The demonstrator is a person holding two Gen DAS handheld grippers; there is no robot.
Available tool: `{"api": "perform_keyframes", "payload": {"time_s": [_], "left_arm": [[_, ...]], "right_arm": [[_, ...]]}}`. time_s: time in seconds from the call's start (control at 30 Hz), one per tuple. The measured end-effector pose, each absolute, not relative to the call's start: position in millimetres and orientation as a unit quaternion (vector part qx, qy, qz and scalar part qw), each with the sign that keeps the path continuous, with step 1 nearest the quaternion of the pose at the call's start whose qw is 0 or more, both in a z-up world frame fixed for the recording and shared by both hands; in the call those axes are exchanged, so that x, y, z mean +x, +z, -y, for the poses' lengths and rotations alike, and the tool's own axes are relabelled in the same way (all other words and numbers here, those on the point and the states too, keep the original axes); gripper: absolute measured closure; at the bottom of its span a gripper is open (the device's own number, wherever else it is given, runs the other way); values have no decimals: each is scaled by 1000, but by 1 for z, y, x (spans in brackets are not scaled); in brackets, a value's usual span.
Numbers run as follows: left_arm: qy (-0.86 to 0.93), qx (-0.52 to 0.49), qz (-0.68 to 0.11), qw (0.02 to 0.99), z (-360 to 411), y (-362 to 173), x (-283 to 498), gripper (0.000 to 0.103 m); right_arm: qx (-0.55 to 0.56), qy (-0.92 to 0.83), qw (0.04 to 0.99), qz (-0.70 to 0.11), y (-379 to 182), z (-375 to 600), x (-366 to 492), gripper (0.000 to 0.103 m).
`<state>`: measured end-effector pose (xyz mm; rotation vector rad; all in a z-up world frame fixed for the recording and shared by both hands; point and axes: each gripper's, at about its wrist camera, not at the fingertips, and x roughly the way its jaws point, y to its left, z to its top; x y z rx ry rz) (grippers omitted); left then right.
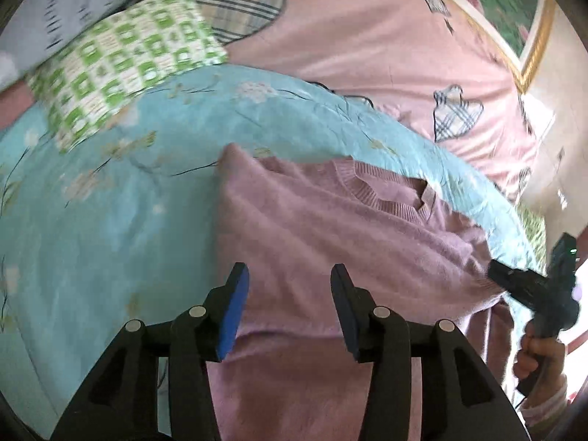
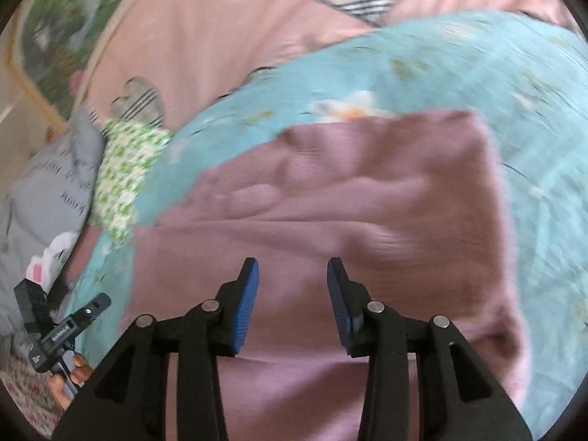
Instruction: Fold small clothes
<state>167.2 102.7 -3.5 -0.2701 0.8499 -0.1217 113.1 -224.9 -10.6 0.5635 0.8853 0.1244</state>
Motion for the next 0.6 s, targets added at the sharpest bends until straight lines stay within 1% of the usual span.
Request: {"api": "perform_keyframes", "payload": {"time_s": [0.1, 0.17, 0.3, 0.33, 0.37, 0.4, 0.53, 0.6], "left_arm": [[-54, -111, -422, 898, -94, -10, 181, 54], [-49, -105, -432, 894, -93, -17, 188, 54], [-33, -112, -449, 886, -97, -31, 196, 54], [-32, -113, -452, 884, -98, -34, 197, 54], [-29, -112, -458, 882, -98, -37, 198, 54], [-28, -111, -461, 880, -98, -39, 198, 54], [-30, -96, -471, 876, -94, -45, 195, 54], [-28, -88, -477, 874, -90, -48, 195, 54]], "right_arm": [[249, -14, 880, -405, -4, 248, 100, 63], [223, -56, 877, -421, -6, 256, 101, 59], [209, -48, 862, -459, -24, 258, 110, 58], [203, -40, 862, -462, -28, 255, 113, 59], [205, -31, 864, -458, -29, 254, 113, 87], [218, -19, 863, -455, -30, 255, 113, 98], [248, -34, 873, -419, -19, 273, 98, 98], [245, -48, 866, -433, -26, 276, 90, 98]]}}
